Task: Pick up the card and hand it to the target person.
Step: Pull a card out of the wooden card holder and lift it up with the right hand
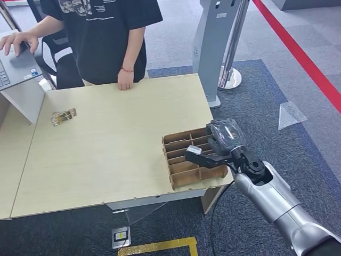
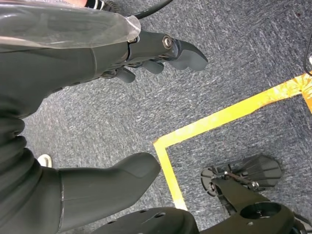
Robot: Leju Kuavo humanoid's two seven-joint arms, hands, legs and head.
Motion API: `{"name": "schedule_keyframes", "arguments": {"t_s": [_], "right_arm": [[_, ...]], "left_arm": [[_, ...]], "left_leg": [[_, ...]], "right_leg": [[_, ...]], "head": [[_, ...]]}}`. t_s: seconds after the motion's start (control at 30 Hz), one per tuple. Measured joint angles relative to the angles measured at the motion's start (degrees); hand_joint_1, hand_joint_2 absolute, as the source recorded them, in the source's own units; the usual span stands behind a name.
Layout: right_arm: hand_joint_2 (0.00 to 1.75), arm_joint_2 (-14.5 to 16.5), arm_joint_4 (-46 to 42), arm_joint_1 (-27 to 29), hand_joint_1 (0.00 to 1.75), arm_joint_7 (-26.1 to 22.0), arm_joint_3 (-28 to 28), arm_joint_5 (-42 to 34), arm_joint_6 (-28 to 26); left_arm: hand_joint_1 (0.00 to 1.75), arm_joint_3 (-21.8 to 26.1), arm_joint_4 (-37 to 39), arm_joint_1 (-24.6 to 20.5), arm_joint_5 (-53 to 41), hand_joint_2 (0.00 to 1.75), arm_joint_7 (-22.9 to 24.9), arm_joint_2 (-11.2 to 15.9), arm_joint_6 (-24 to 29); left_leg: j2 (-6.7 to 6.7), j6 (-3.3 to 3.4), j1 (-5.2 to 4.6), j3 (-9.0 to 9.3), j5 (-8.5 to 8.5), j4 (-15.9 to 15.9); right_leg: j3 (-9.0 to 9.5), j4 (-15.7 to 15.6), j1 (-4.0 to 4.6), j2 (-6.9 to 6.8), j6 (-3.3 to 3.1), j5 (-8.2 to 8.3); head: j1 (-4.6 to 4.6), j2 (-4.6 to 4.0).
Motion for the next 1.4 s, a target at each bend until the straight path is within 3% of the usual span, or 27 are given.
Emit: {"name": "schedule_keyframes", "arguments": {"t_s": [0.3, 0.33, 0.47, 0.93, 1.17, 1.4], "right_arm": [[1.75, 0.0, 1.5, -0.9, 1.09, -0.3, 0.1, -0.7, 0.1], [1.75, 0.0, 1.6, -0.9, 1.16, -0.3, 0.1, -0.7, 0.1], [1.75, 0.0, 2.1, -1.1, 1.74, -0.3, 0.1, -0.7, 0.1], [1.75, 0.0, 2.5, -1.6, 1.75, -0.5, 0.1, -0.9, 1.2], [1.75, -1.6, -1.3, -3.2, 1.75, -3.8, -0.1, -3.5, 8.6], [1.75, -6.8, -9.5, -10.4, 1.75, -5.0, -0.1, -9.1, 19.5]], "left_arm": [[0.0, 0.0, 0.0, 0.0, 0.2, 1.75, 0.1, 0.0, 0.3], [0.0, 0.0, 0.0, 0.0, 0.2, 1.75, 0.1, 0.0, 0.3], [0.0, 0.0, 0.0, 0.0, 0.2, 1.75, 0.0, 0.0, 0.3], [0.0, 0.0, 0.0, 0.0, 0.1, 1.75, -0.3, 0.0, 0.3], [0.0, 0.0, 0.0, 0.0, 0.0, 1.75, -0.5, 0.0, -0.1], [0.0, 0.0, 0.0, 0.1, 0.1, 1.75, -0.8, 0.2, -0.2]], "left_leg": [[0.0, 0.0, 0.0, 0.0, 0.0, 0.0], [0.0, 0.0, 0.0, 0.0, 0.0, 0.0], [0.0, 0.0, 0.0, 0.0, 0.0, 0.0], [0.0, 0.0, 0.0, 0.0, 0.0, 0.0], [0.0, 0.0, 0.0, 0.0, 0.01, 0.0], [0.02, 0.01, -0.04, -0.01, 0.02, 0.1]], "right_leg": [[0.0, 0.0, 0.0, 0.0, 0.0, 0.0], [0.0, 0.0, 0.0, 0.0, 0.0, 0.0], [0.0, 0.0, 0.0, 0.0, 0.0, 0.0], [0.0, 0.0, 0.0, 0.0, 0.0, 0.0], [-0.01, 0.0, 0.0, 0.01, 0.01, 0.01], [-0.03, 0.0, -0.03, 0.02, 0.0, 0.04]], "head": [[0.0, 0.0], [0.0, 0.0], [0.0, 0.0], [0.0, 0.0], [0.0, 0.0], [0.0, 0.0]]}}
